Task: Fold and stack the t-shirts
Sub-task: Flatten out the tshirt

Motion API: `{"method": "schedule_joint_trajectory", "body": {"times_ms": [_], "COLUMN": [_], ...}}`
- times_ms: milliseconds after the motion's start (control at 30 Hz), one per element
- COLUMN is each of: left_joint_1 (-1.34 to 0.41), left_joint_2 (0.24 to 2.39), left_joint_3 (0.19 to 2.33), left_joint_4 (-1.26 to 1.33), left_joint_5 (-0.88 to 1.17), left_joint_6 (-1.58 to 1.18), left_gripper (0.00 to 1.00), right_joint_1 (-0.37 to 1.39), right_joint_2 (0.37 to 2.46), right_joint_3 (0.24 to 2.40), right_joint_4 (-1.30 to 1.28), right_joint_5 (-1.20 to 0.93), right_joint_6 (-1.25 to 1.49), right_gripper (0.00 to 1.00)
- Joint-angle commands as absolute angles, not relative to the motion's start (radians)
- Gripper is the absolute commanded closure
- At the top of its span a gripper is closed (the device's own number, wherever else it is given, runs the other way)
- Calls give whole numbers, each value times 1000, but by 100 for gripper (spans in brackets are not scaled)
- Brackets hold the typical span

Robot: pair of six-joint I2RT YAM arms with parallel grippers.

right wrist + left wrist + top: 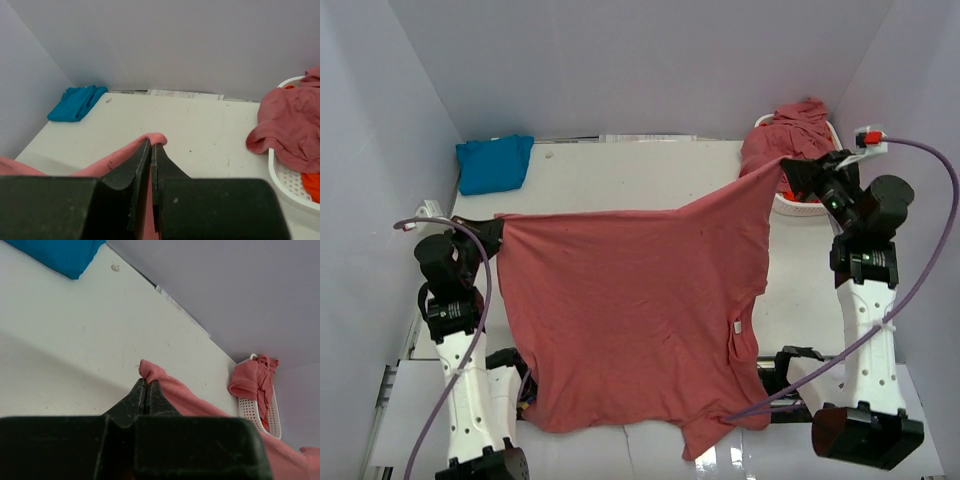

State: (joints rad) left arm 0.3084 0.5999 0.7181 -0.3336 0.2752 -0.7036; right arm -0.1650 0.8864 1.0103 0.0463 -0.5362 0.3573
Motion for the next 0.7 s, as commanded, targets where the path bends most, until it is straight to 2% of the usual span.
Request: {"method": "schedule_joint_trajectory", "body": {"times_ms": [0,333,500,667], "left_joint_1": [316,313,258,112], "left_joint_2": [690,926,991,1045], "left_joint_3": [791,931,870,824], "left_joint_4": [-222,-161,-89,-54], "left_joint_5": [281,299,276,138], "left_joint_6": [-678,-640,-626,-578], "left_gripper": [100,100,100,100], "right_joint_1": [-89,-68,-20,75], "right_joint_2": [972,1176,1216,1272], "right_joint_3": [1138,1304,1247,1184], "right_joint_4": [71,52,74,110], "right_joint_5": [-397,-382,-352,-292], "right_joint_6": [273,238,206,183], "right_gripper": [92,92,92,92]}}
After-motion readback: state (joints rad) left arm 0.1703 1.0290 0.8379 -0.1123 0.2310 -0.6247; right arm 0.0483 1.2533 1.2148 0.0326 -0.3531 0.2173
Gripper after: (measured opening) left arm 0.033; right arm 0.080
